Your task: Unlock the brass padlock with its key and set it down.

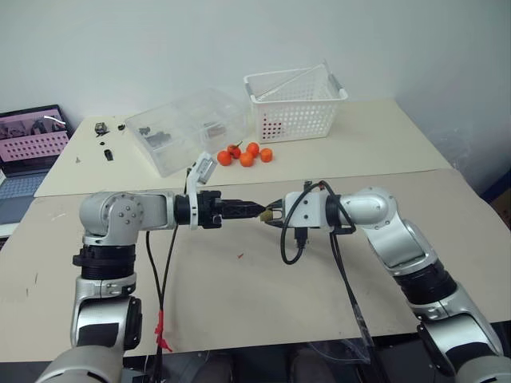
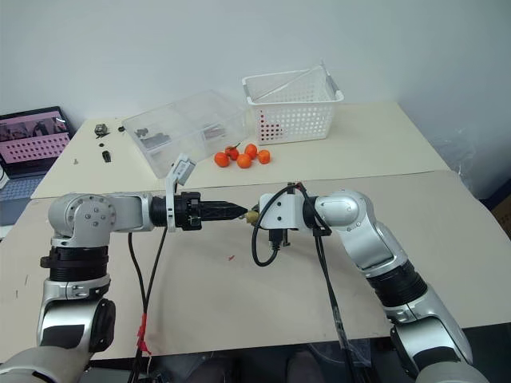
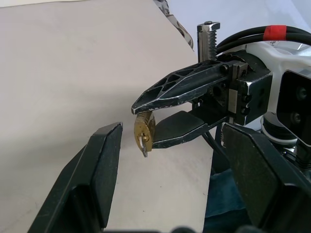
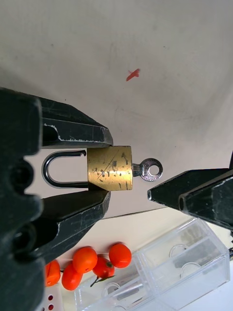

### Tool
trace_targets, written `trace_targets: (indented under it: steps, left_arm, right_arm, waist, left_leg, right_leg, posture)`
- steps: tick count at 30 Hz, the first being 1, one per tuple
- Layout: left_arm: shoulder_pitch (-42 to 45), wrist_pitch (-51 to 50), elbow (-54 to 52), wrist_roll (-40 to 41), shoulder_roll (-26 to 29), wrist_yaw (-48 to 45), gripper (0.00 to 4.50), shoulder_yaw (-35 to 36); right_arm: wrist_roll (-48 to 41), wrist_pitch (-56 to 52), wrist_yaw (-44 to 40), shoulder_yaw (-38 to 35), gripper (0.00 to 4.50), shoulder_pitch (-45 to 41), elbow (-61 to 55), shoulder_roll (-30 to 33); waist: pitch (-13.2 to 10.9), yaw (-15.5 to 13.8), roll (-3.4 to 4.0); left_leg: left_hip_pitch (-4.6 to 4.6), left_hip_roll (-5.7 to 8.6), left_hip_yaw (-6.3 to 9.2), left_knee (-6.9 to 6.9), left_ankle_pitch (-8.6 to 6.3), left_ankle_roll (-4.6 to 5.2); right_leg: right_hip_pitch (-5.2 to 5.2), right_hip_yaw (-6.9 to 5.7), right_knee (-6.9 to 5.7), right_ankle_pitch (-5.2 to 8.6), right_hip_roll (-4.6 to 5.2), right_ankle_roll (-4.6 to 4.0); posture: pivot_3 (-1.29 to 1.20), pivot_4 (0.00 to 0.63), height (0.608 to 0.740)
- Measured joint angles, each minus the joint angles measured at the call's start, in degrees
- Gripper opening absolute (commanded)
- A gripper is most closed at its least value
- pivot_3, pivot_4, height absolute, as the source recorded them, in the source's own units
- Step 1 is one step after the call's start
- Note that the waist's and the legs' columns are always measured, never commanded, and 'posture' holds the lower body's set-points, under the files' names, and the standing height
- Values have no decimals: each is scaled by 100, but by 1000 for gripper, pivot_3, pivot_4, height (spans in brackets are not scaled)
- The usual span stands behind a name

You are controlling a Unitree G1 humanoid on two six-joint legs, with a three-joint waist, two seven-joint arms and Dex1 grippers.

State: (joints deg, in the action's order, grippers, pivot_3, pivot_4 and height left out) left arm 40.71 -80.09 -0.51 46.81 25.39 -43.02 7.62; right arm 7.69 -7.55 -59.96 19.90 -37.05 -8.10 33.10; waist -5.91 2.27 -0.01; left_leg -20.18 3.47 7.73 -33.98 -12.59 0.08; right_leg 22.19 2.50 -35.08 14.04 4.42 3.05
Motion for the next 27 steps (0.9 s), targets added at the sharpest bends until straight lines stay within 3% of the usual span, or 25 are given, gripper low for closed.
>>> trace_targets:
  steps: [20, 23, 25, 26, 27]
  left_arm:
    - [21, 236, 0, -19, -324, 357, 3443, -224]
    - [20, 238, 2, -18, -331, 357, 2732, -237]
    - [21, 238, 1, -14, -341, 356, 2031, -244]
    - [20, 238, 9, -21, -333, 372, 1453, -243]
    - [20, 238, 22, -26, -311, 388, 1207, -240]
  right_arm:
    - [-13, -75, 0, -7, 899, 0, -159, 33]
    - [-13, -110, 0, -7, 899, 0, -161, 33]
    - [-13, -137, 0, -7, 899, 0, -166, 32]
    - [-18, -140, -1, -8, 899, 0, -186, 33]
    - [-23, -141, -5, -9, 899, 0, -217, 35]
  waist:
    - [0, -11, 0]
    - [0, -13, 0]
    - [0, -14, 0]
    - [0, -12, 0]
    - [0, -6, 0]
  left_leg:
    - [-1, 0, -4, -1, 0, 0]
    - [-1, 0, -4, -1, 0, 0]
    - [-1, -1, -4, -1, 0, 0]
    - [-1, -1, -4, -1, 0, 0]
    - [-1, -2, -4, 0, 0, 0]
  right_leg:
    - [-1, 2, 2, 0, 1, -1]
    - [-1, 1, 2, -1, 1, -1]
    - [0, 1, 2, 0, 0, -1]
    - [0, 2, 2, 0, 0, -1]
    - [0, 1, 2, -1, -1, -1]
  posture:
    - [0, 150, 740]
    - [0, 150, 740]
    - [0, 150, 740]
    - [0, 150, 740]
    - [0, 150, 740]
